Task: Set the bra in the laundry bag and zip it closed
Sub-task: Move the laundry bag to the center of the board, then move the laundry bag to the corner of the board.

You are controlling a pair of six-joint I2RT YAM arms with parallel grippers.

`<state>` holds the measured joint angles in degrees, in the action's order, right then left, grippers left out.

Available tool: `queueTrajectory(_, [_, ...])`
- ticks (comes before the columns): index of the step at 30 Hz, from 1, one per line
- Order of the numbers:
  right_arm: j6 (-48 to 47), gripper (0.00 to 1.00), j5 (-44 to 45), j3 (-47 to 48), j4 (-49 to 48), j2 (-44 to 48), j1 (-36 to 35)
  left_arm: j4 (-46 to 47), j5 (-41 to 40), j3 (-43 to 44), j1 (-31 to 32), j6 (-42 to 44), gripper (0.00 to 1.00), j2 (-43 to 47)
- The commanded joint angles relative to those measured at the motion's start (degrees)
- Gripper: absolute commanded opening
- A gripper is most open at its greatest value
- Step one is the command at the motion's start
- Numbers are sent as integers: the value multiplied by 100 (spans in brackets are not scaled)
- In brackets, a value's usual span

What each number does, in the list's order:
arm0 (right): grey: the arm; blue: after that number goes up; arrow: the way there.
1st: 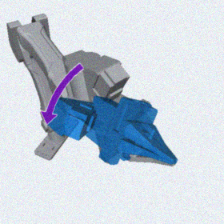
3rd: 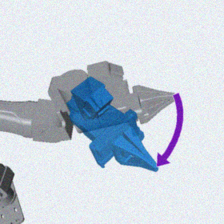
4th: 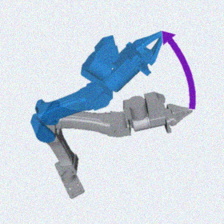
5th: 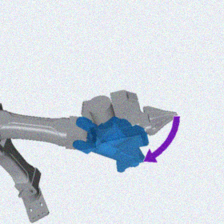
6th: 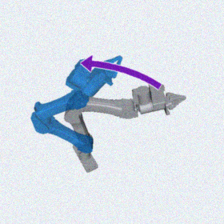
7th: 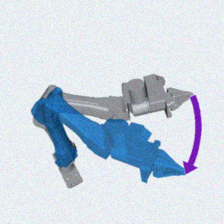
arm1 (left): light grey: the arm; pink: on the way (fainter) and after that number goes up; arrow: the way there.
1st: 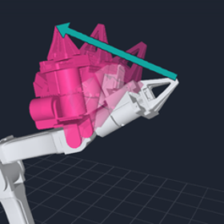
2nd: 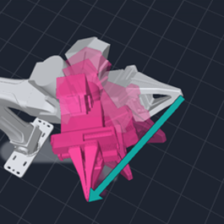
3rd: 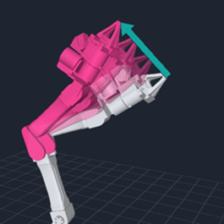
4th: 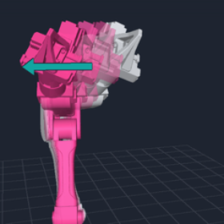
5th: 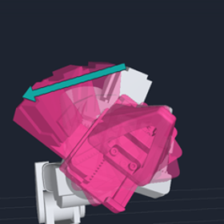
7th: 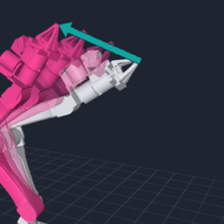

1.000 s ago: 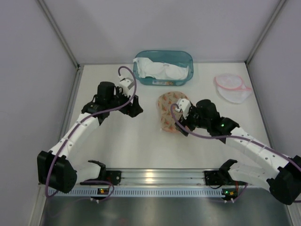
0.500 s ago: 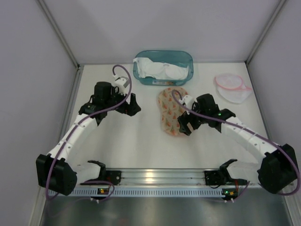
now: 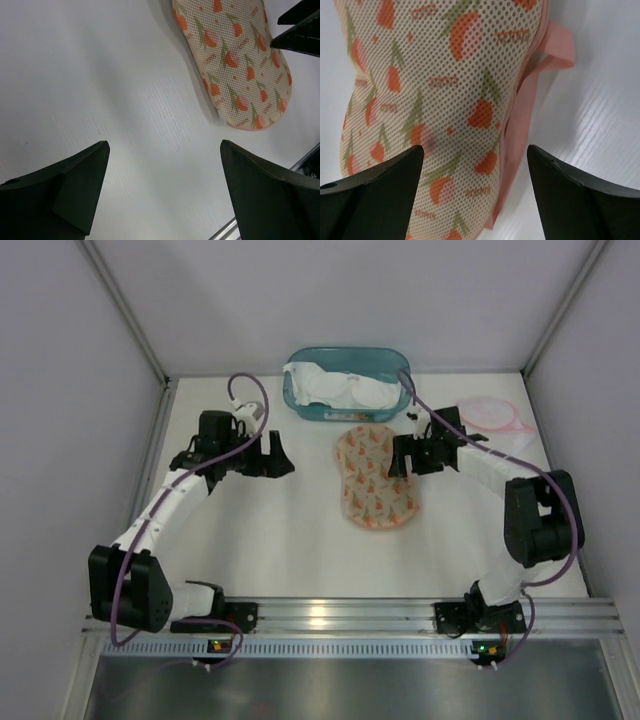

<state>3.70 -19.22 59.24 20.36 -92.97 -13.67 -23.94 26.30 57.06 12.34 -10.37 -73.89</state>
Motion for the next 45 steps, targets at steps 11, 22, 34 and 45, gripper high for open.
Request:
queueTrajectory(11, [1518, 45, -688, -80, -1621, -889, -1286, 785, 1307, -1143, -944, -912, 94, 779])
queueTrajectory(22, [2231, 67, -925, 562, -1904, -1382, -2482, 1498, 780, -2199, -953, -1679, 90, -195])
queueTrajectory(34, [159, 99, -644, 843, -640, -178, -2070, 3253, 1439, -2420, -953, -2451, 44, -1496])
queueTrajectory(45, [-460, 100, -767, 1125, 144, 701, -173, 2816, 1001, -752, -2542, -2277, 0, -1734])
